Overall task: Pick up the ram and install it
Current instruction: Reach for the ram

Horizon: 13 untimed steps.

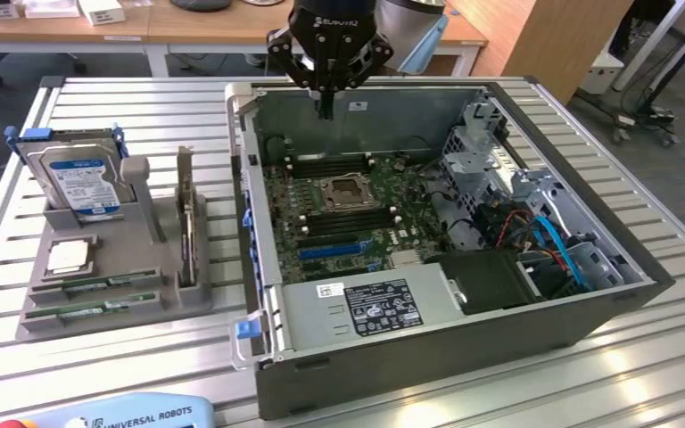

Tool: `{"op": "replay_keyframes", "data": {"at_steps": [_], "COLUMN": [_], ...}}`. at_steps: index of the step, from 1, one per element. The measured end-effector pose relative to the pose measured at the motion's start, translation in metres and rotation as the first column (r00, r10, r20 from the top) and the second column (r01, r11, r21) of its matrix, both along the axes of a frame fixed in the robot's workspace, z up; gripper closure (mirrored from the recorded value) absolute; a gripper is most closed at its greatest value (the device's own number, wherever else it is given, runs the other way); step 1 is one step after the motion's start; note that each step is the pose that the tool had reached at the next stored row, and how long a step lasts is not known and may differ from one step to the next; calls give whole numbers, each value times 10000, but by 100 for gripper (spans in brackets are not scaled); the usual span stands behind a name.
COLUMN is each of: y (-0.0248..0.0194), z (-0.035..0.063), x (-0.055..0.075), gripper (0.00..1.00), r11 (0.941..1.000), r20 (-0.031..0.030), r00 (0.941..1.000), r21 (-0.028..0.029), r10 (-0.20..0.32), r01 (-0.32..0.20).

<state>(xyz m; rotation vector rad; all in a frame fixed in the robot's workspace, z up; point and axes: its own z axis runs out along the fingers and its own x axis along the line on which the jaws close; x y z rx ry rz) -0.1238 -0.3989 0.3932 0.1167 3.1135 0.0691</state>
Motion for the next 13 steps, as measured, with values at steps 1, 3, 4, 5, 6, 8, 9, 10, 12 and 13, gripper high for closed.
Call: {"op": "replay_keyframes", "data": {"at_steps": [1,3,4,5,6,8,9,10,12,13], "y": [0,0,0,0,0,0,0,0,0,0], "z": [1,0,-1,-1,-1,-1,-2,-3,-4,-4], "x": [-15,-53,-77,-101,-125,-179,-215,-246,-304,-324], "gripper": [90,90,90,90,90,90,90,90,90,90], "r11": [10000,10000,10000,10000,10000,10000,10000,10000,10000,10000], "r20": [-1,-1,-2,-1,-1,-1,-1,-1,-1,-1], "r00": [10000,10000,10000,10000,10000,10000,10000,10000,10000,10000], "r21": [-2,-1,-2,-1,-2,-2,-2,-1,-2,-2], "r10": [1,0,0,1,1,1,0,-1,0,0], "r01": [-1,0,0,-1,-1,-1,0,1,0,0]}}
